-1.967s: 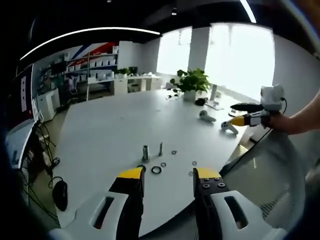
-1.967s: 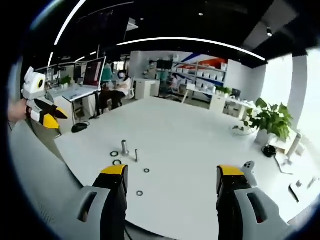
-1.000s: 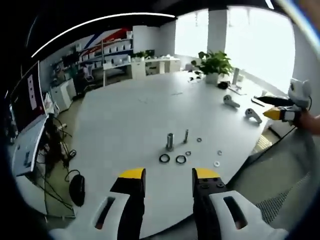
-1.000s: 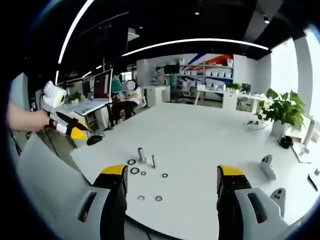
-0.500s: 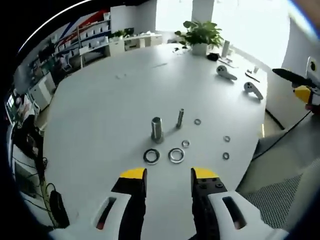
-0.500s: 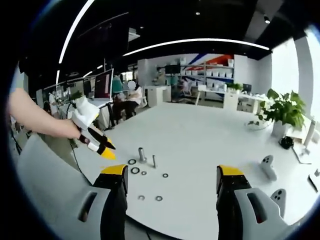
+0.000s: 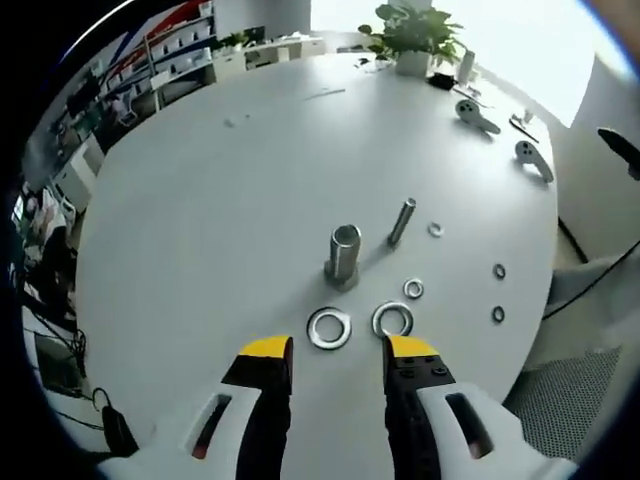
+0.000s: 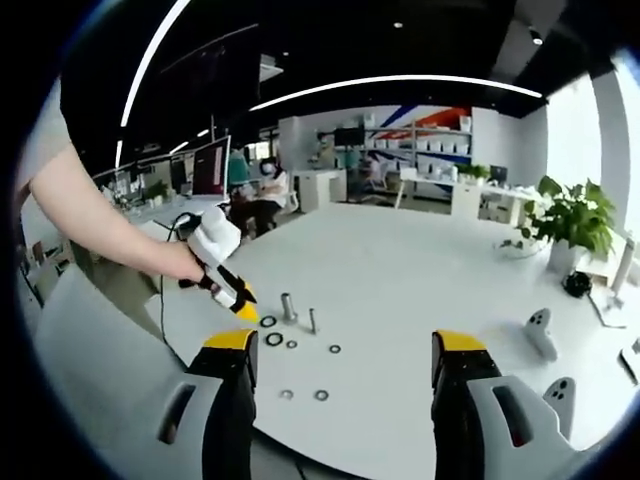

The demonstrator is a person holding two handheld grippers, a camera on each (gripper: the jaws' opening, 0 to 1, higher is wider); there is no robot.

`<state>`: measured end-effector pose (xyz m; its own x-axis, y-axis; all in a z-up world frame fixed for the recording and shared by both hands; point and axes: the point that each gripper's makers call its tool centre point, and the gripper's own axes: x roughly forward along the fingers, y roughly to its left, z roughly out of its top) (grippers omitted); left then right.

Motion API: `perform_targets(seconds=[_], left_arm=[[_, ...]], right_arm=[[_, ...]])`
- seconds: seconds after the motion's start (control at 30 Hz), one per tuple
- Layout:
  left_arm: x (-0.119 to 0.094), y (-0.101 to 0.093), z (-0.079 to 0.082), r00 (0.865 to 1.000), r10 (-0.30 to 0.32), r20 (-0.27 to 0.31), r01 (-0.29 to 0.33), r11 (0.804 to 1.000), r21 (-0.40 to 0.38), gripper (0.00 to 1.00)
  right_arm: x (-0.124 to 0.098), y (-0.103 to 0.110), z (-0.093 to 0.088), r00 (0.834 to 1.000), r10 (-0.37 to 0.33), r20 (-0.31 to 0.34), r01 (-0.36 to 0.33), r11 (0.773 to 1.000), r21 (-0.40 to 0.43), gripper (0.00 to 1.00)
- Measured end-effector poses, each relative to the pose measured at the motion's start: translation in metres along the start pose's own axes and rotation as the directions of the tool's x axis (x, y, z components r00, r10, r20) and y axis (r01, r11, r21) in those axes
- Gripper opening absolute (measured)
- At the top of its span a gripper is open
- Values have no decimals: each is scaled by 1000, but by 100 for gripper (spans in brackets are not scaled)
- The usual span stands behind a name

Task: Place the washer onto the threaded stud by aligning its center hole with the stud, sliding it down to the base, and recovering from edge contact or off-axis alignment until the washer reaches the visible bottom stop.

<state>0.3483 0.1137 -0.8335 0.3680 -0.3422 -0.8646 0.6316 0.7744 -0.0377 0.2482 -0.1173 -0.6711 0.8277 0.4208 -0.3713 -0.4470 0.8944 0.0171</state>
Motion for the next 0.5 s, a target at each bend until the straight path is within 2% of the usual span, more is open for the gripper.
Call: perform_targets(seconds=[0.23, 0.33, 0.5], left_arm=[[14, 2, 3, 997, -10, -75, 13, 999, 34, 34], [21, 2, -1, 991, -19, -134, 24, 999, 42, 34], [29, 3, -4, 979, -23, -202, 38, 997, 70, 33]], right_arm=[[0, -1, -1, 1000, -2, 0, 2, 1000, 13, 72], [0, -1, 0, 1000, -2, 0, 2, 1000, 11, 71], [-1, -2, -1, 1000, -7, 2, 7, 1000, 23, 71]])
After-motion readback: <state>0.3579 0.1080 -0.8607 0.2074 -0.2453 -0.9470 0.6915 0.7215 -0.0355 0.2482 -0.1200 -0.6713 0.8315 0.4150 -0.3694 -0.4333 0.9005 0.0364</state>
